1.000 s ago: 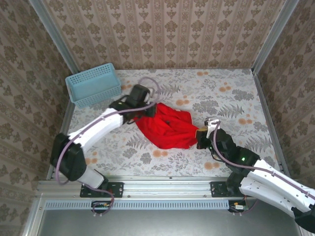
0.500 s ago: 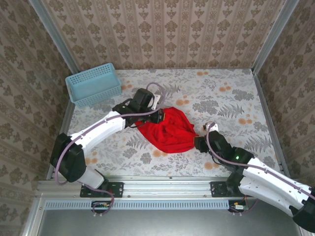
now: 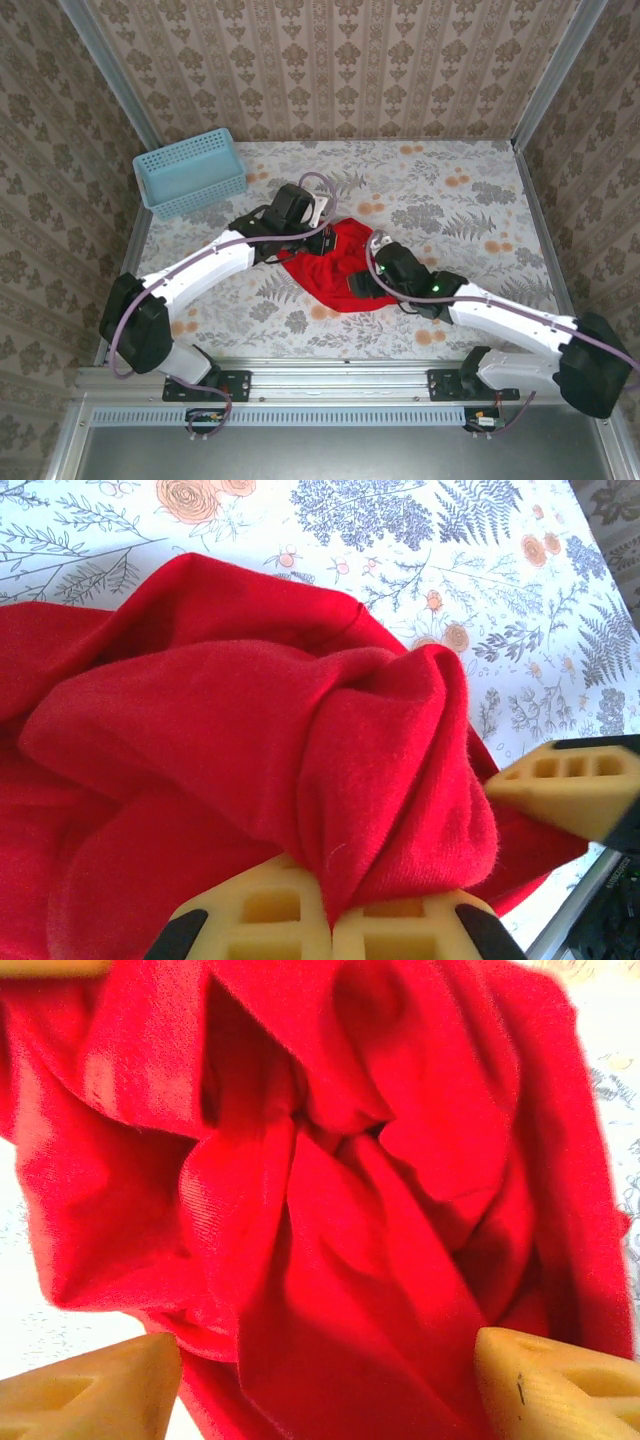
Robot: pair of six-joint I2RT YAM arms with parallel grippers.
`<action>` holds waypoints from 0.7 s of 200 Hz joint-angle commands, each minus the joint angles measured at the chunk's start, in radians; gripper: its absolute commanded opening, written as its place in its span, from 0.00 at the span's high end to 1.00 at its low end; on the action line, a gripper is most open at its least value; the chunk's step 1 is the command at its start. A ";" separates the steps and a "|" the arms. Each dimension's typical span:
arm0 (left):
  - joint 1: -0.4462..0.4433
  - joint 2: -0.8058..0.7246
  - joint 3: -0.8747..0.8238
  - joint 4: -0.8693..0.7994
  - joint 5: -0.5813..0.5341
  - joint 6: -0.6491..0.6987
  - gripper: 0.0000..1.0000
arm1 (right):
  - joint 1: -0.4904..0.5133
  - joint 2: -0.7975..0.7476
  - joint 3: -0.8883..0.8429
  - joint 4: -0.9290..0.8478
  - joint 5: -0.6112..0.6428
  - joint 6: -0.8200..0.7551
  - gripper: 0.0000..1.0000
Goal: Fold the inside-out t-shirt
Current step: Turn the T-shirt inside out at the center of the table.
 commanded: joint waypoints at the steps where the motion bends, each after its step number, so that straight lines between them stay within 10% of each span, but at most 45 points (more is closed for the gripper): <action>1: 0.002 -0.035 -0.011 0.017 0.008 -0.018 1.00 | 0.006 0.070 0.060 0.019 0.082 -0.008 0.21; 16: 0.006 -0.038 -0.013 0.017 0.011 -0.019 1.00 | 0.006 0.108 0.089 -0.016 0.148 -0.012 0.33; 52: 0.099 -0.055 -0.062 0.102 0.142 -0.094 1.00 | 0.006 0.057 0.108 -0.039 0.113 -0.039 1.00; 140: 0.224 0.110 0.074 -0.135 -0.013 0.005 0.80 | -0.159 -0.454 -0.077 -0.066 -0.109 0.131 1.00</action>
